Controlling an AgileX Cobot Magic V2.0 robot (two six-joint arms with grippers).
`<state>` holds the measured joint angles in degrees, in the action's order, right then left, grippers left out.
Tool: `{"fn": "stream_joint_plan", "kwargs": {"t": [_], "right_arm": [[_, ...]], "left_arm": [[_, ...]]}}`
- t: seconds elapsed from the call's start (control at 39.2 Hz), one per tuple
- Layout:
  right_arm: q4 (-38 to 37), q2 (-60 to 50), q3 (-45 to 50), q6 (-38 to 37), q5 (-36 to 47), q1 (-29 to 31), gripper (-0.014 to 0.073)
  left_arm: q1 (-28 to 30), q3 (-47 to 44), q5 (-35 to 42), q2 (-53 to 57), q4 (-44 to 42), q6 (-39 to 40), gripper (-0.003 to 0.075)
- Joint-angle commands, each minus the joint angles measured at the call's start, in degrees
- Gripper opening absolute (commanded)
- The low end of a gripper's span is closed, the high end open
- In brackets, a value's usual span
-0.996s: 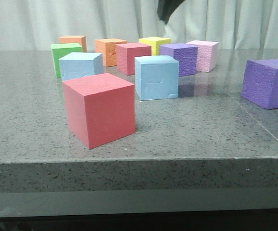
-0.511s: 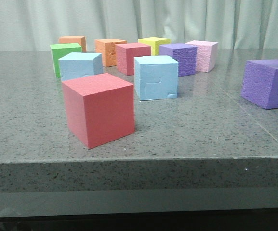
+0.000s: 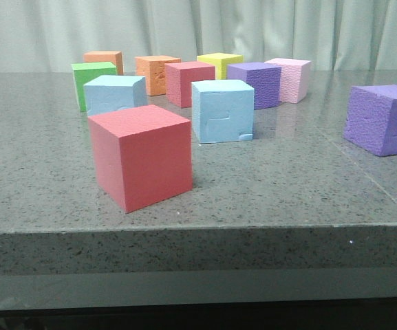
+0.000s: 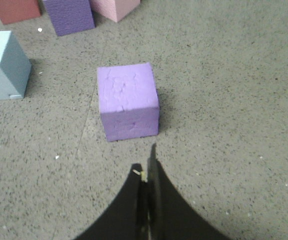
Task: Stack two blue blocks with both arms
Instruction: 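Raise the right gripper away from the placed light-blue cube, then lower the left gripper onto the other light-blue cube and grasp it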
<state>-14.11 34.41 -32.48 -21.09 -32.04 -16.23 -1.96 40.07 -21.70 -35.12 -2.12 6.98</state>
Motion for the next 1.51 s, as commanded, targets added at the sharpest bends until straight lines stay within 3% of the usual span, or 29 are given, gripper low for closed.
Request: {"fn": "stream_joint_plan", "kwargs": {"t": [0.0,0.2,0.64,0.74,0.94,1.17,1.3,1.48], "right_arm": [[-3.84,-7.44,5.09,0.55,8.44,0.33,-0.0066],[-6.24,-18.78,11.26,0.55,13.86,0.33,-0.0066],[-6.31,-19.49,11.59,0.55,14.56,0.33,-0.0066],[-6.31,-19.49,11.59,0.55,14.56,0.33,-0.0066],[-6.31,-19.49,11.59,0.55,14.56,0.33,-0.0066],[-6.31,-19.49,11.59,0.55,14.56,0.33,-0.0066],[-6.31,-19.49,11.59,0.55,14.56,0.33,-0.0066],[-6.31,-19.49,11.59,0.55,14.56,0.33,-0.0066]], "left_arm": [[0.11,1.87,4.6,-0.43,0.31,0.28,0.064],[0.11,1.87,5.03,-0.43,0.31,0.28,0.064],[-1.16,4.98,8.64,-4.97,3.58,0.28,0.0641],[-5.26,8.51,8.73,-9.1,3.58,0.07,0.064],[-19.44,16.43,8.02,-18.97,2.49,-0.63,0.064],[-30.28,29.51,-5.36,-34.1,0.97,-1.28,0.064],[-30.78,38.34,-17.06,-43.4,0.97,-1.28,0.064],[-30.78,48.78,-27.16,-52.62,0.2,-0.81,0.064]]}}
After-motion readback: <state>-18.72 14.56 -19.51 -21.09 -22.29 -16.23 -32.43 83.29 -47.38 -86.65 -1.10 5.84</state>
